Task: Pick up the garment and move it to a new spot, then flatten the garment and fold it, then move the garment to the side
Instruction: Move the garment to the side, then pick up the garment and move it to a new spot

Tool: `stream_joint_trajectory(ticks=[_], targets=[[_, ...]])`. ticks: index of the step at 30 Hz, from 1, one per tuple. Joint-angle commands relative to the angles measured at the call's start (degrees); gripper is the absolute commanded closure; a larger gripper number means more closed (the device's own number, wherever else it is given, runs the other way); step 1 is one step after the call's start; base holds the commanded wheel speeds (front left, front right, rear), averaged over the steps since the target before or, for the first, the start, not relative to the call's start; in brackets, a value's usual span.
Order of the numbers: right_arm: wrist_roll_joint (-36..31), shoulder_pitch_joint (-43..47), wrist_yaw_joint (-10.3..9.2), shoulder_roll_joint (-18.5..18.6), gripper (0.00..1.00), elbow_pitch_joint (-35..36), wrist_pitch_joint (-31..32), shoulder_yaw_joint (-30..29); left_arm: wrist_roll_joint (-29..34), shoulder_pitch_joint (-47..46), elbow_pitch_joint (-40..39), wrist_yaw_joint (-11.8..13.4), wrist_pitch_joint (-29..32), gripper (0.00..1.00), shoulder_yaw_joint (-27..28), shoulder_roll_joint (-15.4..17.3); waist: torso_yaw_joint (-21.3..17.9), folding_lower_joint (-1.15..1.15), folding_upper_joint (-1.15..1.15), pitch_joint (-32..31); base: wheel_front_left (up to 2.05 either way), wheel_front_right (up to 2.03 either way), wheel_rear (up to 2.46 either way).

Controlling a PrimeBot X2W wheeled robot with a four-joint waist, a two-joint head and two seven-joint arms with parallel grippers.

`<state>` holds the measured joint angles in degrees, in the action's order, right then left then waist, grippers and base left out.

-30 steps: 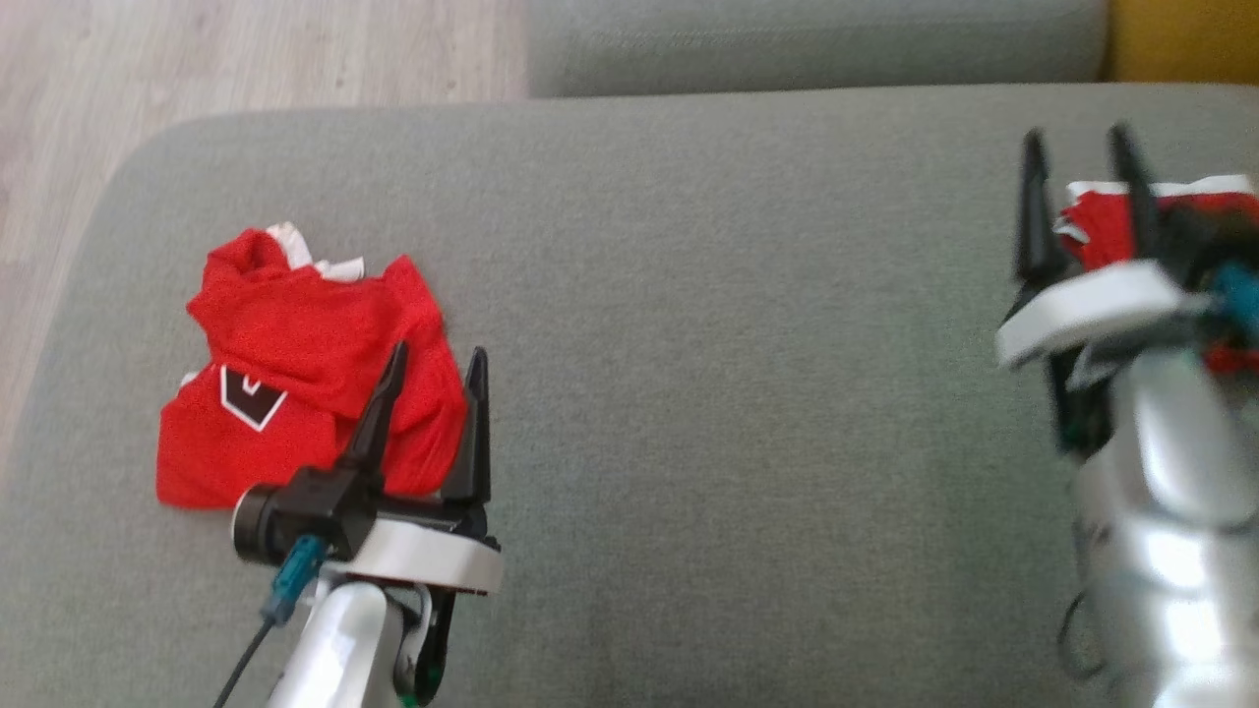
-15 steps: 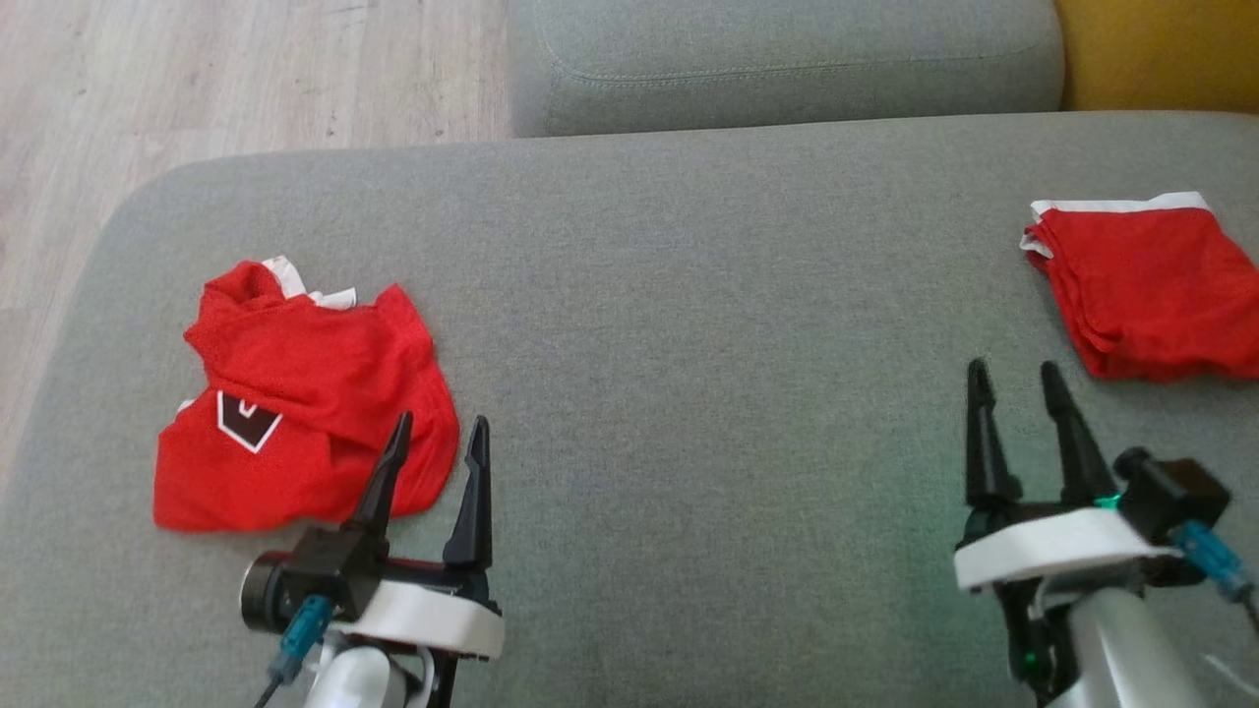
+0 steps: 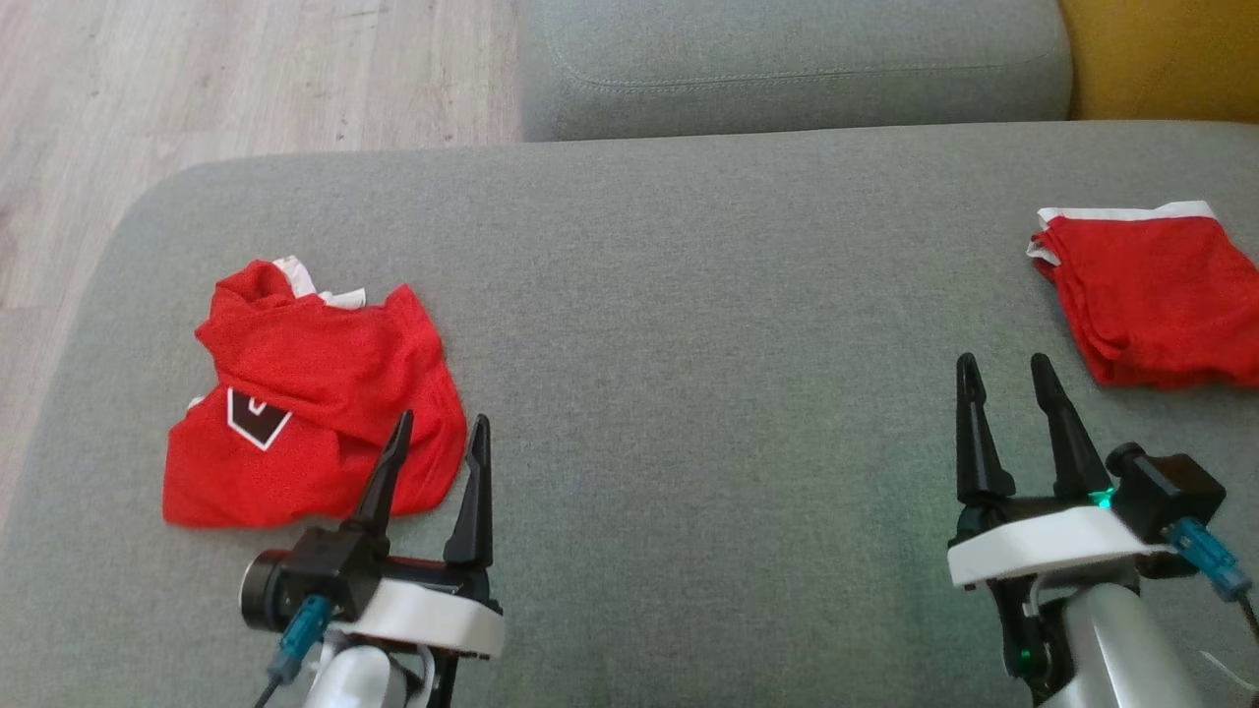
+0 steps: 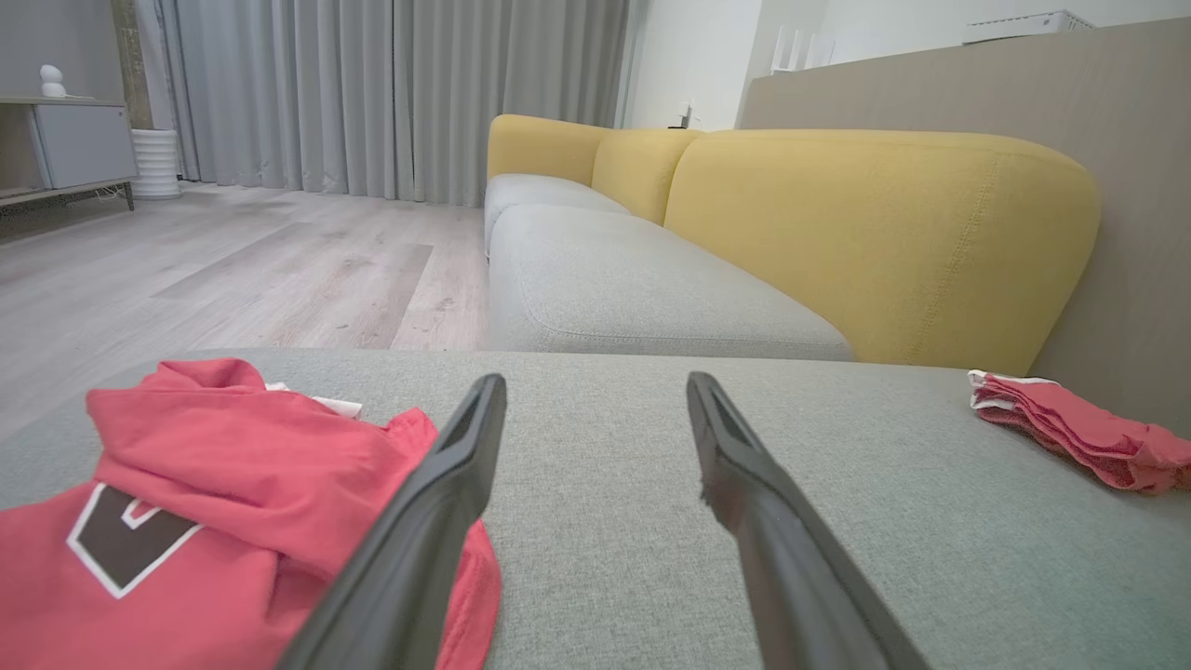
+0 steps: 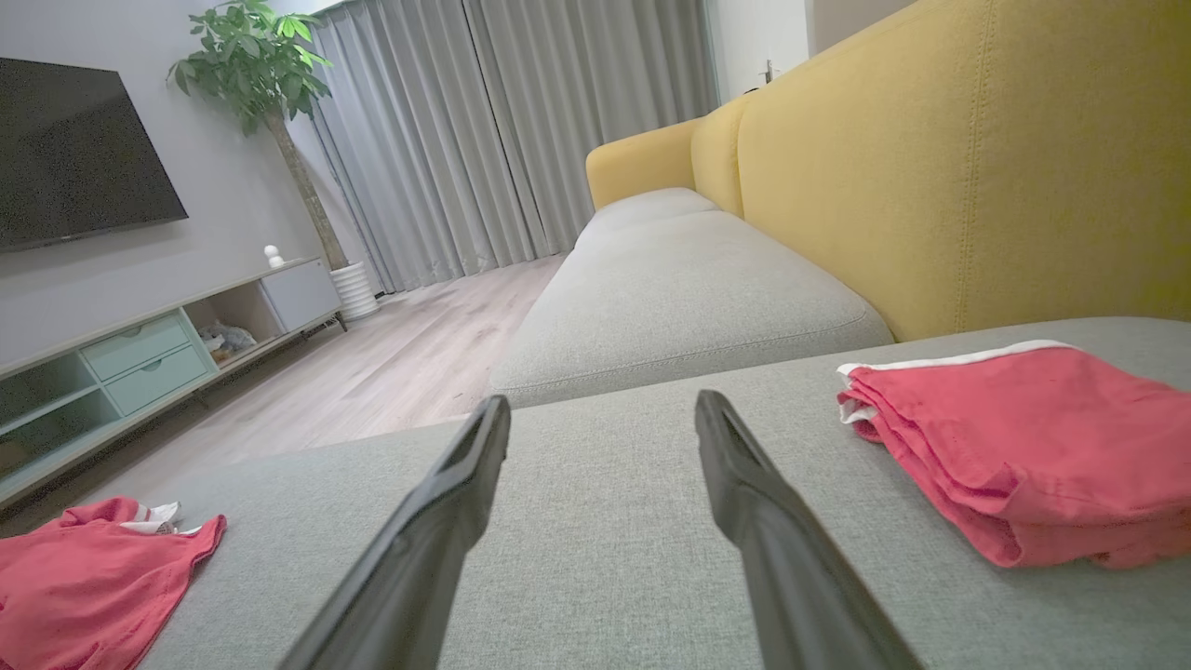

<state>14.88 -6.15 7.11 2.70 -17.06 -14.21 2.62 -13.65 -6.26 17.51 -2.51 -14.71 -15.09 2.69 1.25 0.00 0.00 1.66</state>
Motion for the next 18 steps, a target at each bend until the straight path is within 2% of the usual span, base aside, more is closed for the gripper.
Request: stream_joint_trajectory(ticks=[1,8,18], targets=[[0.2,-1.0,0.37,0.2,0.00,2.4,-0.8,1.5,-0.5,-1.6,-2.2,0.3,-0.3,0.00,1.3,0.2,0.1,0.00,0.00,0.0,0.00,0.00,0.00],[0.8,-0.7,0.37,0.2,0.00,2.7,-0.8,2.2,-0.2,-1.7,-2.1,0.1,-0.3,0.00,1.5,0.2,0.8,0.00,0.00,0.0,0.00,0.00,0.00],[3.0,0.7,0.37,0.2,0.00,2.5,-0.8,7.3,-0.5,-1.0,-1.6,0.6,-0.3,0.00,0.4,0.2,6.7,0.00,0.00,-2.0,0.00,0.00,0.00]])
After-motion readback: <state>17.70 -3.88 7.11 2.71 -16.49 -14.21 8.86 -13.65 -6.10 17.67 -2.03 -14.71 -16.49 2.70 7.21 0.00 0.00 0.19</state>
